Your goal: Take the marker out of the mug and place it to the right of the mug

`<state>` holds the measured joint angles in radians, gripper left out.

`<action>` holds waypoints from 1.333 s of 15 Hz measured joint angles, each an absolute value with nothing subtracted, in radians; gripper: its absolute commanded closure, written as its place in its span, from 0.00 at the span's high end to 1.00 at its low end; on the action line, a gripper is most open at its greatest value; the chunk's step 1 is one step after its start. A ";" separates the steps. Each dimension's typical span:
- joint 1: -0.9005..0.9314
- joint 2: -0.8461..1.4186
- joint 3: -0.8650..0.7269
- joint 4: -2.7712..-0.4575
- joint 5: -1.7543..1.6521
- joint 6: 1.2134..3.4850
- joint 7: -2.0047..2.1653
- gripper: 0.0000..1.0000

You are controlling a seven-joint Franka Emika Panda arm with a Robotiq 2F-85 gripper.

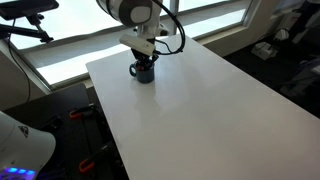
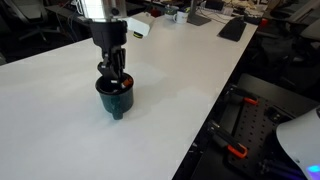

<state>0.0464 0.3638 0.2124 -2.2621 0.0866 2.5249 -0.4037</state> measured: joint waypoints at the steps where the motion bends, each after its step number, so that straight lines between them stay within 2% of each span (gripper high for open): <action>1: 0.045 0.364 0.214 -2.262 0.093 2.525 -0.406 0.05; 10: -0.008 0.258 0.285 -2.236 0.305 2.527 -0.531 0.05; 20: -0.008 0.198 0.246 -2.230 0.382 2.528 -0.585 0.05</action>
<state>-0.0080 0.1982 0.2464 -2.2296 0.3819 2.5279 -0.5851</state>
